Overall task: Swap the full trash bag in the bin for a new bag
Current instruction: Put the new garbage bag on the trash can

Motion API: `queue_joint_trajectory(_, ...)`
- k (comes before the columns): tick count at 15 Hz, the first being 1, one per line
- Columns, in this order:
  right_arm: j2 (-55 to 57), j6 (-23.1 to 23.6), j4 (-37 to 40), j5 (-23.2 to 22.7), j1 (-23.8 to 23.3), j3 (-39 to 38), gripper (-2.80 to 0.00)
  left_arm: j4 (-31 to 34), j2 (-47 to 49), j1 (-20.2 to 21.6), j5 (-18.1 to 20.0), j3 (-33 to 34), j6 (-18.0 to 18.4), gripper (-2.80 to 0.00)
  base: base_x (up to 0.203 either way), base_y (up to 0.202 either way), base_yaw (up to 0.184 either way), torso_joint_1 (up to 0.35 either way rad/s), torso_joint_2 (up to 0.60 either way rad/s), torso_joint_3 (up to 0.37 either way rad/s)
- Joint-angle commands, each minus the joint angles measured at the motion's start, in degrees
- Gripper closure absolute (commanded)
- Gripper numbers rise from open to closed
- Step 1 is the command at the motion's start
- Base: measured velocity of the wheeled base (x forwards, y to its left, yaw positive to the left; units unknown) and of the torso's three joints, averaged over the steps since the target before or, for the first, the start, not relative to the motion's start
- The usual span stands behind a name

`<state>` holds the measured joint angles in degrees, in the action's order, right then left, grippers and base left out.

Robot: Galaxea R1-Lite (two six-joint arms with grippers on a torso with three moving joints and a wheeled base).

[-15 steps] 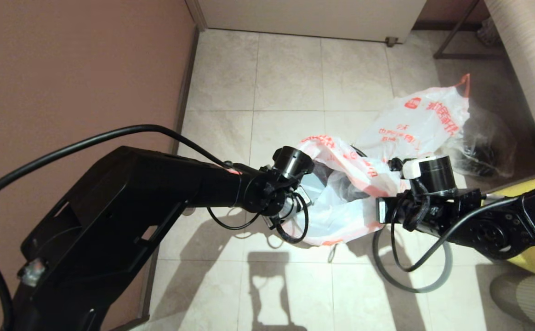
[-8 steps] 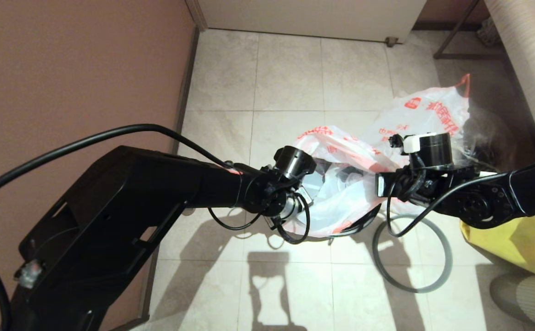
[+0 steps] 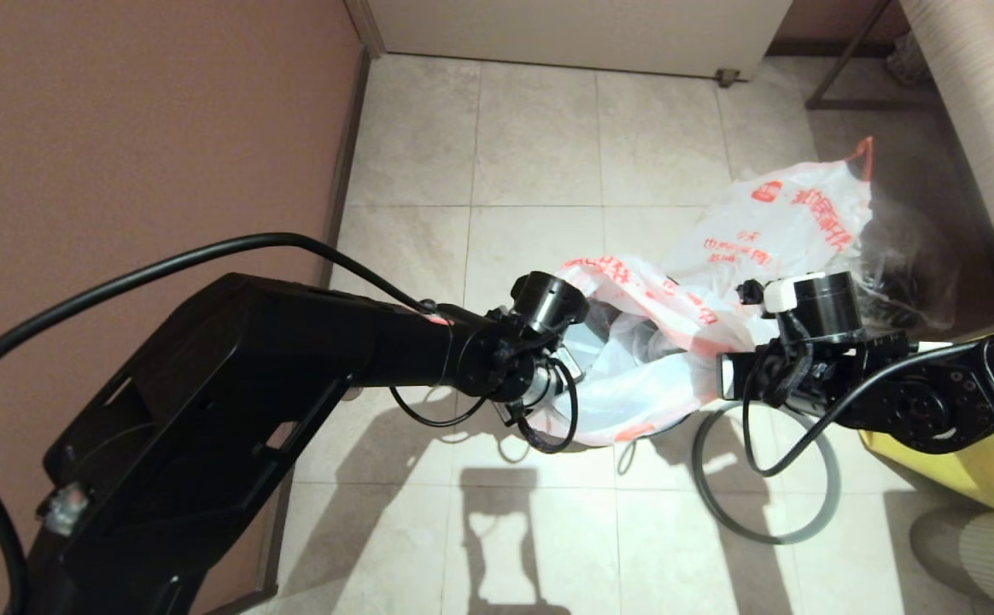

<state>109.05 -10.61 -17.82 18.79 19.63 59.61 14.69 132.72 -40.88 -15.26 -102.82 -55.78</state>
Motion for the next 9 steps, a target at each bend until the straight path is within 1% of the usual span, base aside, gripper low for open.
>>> queue_joint_trajectory(1, 1.5, -0.9, -0.1, 0.0, 0.6, -0.6, 0.00, 0.2, 0.0, 0.1, -0.1, 0.0, -0.4, 0.00, 0.000, 0.000, 0.000, 0.000, 0.00, 0.000)
queue_joint_trajectory(5, 8.7, -1.5, -0.9, 0.2, 3.0, 0.4, 0.00, 0.3, -0.2, 0.0, 0.0, -0.3, -0.4, 0.00, 0.000, 0.000, 0.000, 0.000, 0.00, 0.000)
queue_joint_trajectory(9, 14.0, -2.9, -2.5, 0.8, 2.7, 6.9, 0.00, 0.2, -0.3, 0.1, 0.1, -0.4, -0.5, 0.00, 0.000, 0.000, 0.000, 0.000, 0.00, 0.000)
